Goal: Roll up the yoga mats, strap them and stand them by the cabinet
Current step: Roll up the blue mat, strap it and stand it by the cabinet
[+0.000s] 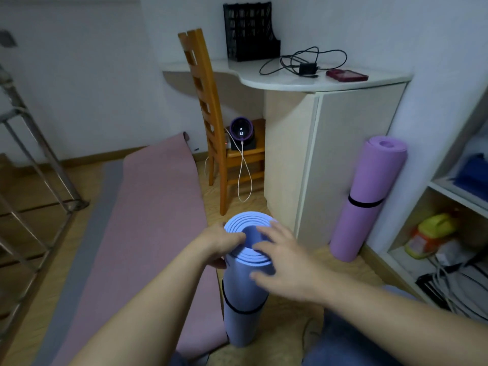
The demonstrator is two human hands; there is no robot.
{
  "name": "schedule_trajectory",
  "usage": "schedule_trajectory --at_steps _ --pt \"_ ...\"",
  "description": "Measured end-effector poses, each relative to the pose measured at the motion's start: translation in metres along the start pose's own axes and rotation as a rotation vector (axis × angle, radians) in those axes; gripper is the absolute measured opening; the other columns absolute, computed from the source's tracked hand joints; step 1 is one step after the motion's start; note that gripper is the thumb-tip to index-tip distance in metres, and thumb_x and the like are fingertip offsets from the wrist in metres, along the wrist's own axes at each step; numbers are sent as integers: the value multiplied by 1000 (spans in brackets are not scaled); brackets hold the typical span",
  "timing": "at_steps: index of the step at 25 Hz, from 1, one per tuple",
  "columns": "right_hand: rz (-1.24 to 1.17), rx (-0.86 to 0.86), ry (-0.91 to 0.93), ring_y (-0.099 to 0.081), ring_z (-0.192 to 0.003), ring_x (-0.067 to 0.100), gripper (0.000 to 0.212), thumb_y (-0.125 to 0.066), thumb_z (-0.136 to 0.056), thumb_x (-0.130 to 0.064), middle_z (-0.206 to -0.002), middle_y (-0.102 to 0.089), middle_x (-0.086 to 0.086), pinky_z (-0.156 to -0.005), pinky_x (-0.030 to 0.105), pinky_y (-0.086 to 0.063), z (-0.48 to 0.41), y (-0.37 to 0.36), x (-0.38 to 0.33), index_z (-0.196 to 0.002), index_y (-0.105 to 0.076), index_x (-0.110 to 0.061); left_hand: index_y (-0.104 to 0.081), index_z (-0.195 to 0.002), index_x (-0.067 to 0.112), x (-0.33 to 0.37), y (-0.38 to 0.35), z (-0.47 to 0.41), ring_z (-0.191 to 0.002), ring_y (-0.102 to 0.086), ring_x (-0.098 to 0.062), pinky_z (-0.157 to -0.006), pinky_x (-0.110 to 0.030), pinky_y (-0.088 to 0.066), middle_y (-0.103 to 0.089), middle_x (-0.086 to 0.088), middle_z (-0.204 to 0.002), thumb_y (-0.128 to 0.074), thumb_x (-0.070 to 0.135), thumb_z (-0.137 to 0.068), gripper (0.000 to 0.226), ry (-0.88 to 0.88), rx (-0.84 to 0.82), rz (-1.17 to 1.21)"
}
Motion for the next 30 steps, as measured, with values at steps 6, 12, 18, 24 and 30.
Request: schedule_trajectory --at_steps 6,12,18,24,30 --pt "292 164 -54 -15 -138 27 72 -66 -83 -44 -138 -33 7 -105 40 -38 -3 20 9 -138 -33 -11 -50 -120 15 42 -25 4 -82 -66 -29 -59 -39 -60 -61 -15 -108 -59 27 -77 46 -74 42 142" --pt "430 198 -41 -21 -135 22 55 -67 -83 -36 -130 -37 3 -87 31 -45 -5 93 91 -129 -44 -14 -50 -118 14 122 -65 -11 -80 -69 -29 -74 -41 -59 -63 -16 -108 -55 31 -87 36 -214 -92 106" --pt "449 138 -118 -21 -139 18 52 -70 -82 -26 -134 -36 0 -83 37 -50 -30 141 215 -127 -47 -17 -3 -151 38 192 -104 -78 -133 -39 -25 -104 -29 -31 -3 -1 -157 -61 43 -88 86 -641 -55 -464" --pt "477 146 -180 -24 -136 18 55 -71 -81 -20 -135 -36 1 -79 34 -46 -71 154 301 -130 -45 -16 -21 -148 34 241 -143 -166 -124 -49 -27 -103 -30 -39 -6 -7 -156 -59 28 -91 69 -800 24 -657" --pt "500 189 -259 -28 -129 20 57 -72 -80 -21 -133 -38 1 -79 35 -46 -105 159 353 -129 -45 -15 -21 -148 35 271 -171 -224 -117 -54 -33 -98 -32 -41 -6 -9 -155 -55 24 -94 65 -849 68 -698"
Point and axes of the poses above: each hand's wrist, its own z-axis away from the middle knuckle, its own y-axis out of the back of the hand, x = y × z, the point moved 1 cm from there along -z, towards the middle knuckle
